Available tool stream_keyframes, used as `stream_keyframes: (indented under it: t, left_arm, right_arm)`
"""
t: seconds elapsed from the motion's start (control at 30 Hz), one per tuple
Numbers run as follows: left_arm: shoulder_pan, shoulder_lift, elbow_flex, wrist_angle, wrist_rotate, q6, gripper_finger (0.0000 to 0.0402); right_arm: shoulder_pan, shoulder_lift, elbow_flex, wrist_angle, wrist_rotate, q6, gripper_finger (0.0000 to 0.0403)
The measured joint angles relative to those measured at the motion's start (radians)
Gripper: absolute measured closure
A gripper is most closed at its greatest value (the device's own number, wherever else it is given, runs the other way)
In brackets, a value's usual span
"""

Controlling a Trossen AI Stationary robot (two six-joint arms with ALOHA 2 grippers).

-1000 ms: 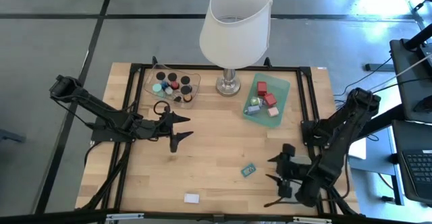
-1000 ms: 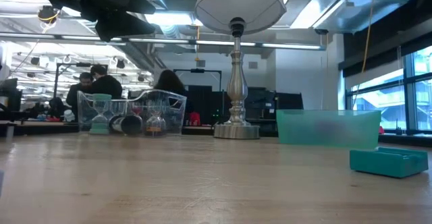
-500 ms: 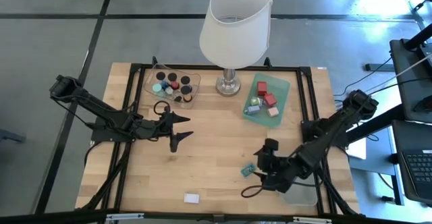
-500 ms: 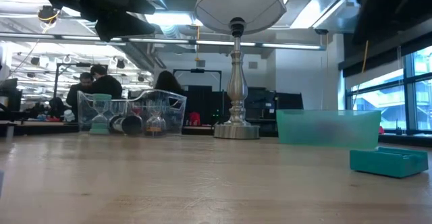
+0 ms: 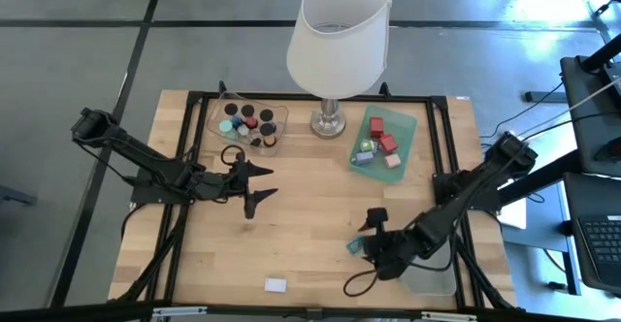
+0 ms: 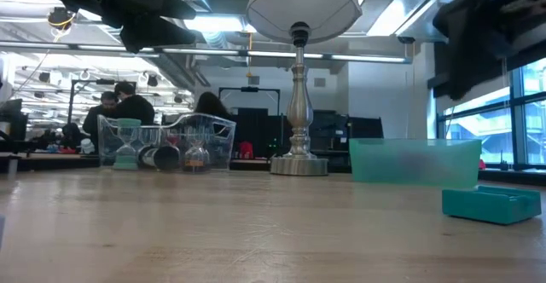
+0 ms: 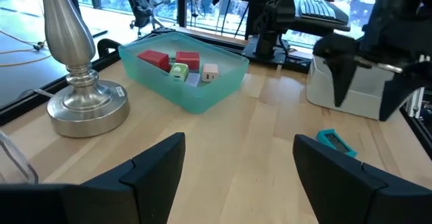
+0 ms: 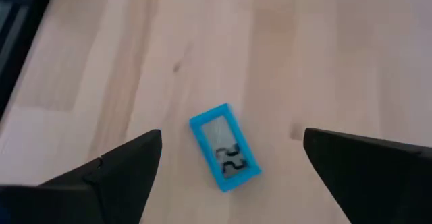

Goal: Pick & Place Office items
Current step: Put the blue digital timer into the gray bin

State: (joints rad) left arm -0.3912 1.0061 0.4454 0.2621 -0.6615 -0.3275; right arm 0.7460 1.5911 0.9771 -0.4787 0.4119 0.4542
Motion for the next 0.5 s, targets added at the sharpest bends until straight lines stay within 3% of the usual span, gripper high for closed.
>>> stream_keyframes:
  t: [0.3, 0.5]
  left_arm:
    - [0.0, 0.0, 0.0, 0.0, -0.001, 0.0, 0.0128]
    - [0.0, 0.0, 0.0, -0.004, -0.002, 0.0, 0.0129]
  right_arm:
    - [-0.019, 0.098, -0.011, 0.133, -0.089, -0.154, 0.0037]
    - [-0.08, 0.145, -0.012, 0.179, -0.228, -0.202, 0.0037]
